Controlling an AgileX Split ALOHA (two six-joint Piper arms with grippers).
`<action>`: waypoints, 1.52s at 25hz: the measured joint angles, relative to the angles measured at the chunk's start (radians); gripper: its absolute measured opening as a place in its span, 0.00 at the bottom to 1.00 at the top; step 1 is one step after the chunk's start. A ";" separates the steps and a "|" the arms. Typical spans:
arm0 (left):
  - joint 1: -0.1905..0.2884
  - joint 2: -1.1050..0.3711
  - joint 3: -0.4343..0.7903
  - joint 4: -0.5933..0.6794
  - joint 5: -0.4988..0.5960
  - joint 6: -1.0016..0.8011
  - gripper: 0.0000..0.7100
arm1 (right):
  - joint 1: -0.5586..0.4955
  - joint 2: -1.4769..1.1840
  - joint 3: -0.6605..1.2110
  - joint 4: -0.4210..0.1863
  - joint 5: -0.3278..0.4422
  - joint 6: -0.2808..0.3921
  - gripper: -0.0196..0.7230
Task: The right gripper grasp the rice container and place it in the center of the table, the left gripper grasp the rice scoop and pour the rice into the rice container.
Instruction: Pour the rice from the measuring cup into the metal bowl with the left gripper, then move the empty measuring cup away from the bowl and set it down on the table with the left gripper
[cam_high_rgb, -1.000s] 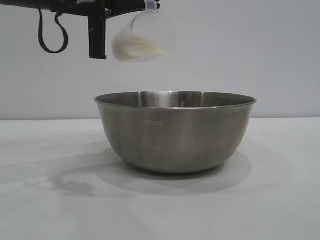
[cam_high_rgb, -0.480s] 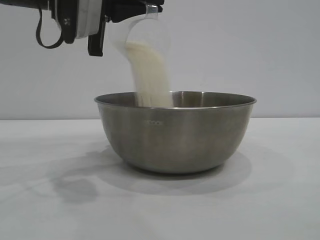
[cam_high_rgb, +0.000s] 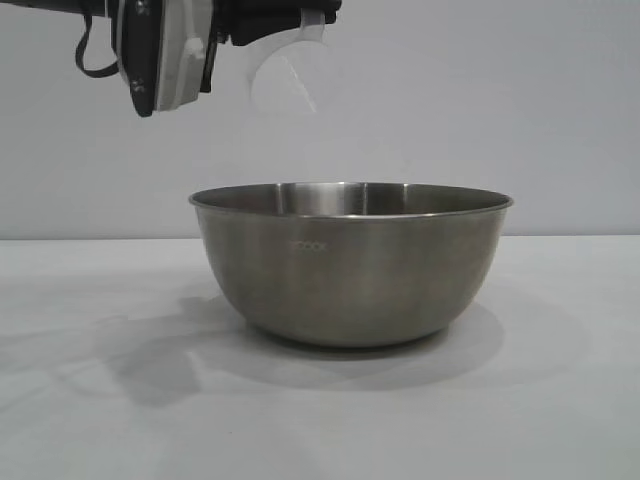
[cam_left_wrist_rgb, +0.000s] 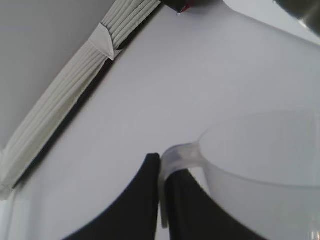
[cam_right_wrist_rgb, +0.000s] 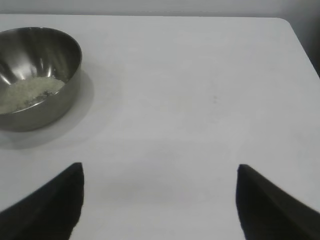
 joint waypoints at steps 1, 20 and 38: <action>0.000 0.000 -0.002 0.013 -0.002 0.015 0.00 | 0.000 0.000 0.000 0.000 0.000 0.000 0.79; -0.024 0.000 -0.002 0.036 -0.011 0.060 0.00 | 0.000 0.000 0.000 0.000 0.000 0.000 0.79; -0.024 0.000 -0.002 -0.362 -0.013 -0.686 0.00 | 0.000 0.000 0.000 0.000 0.000 0.000 0.79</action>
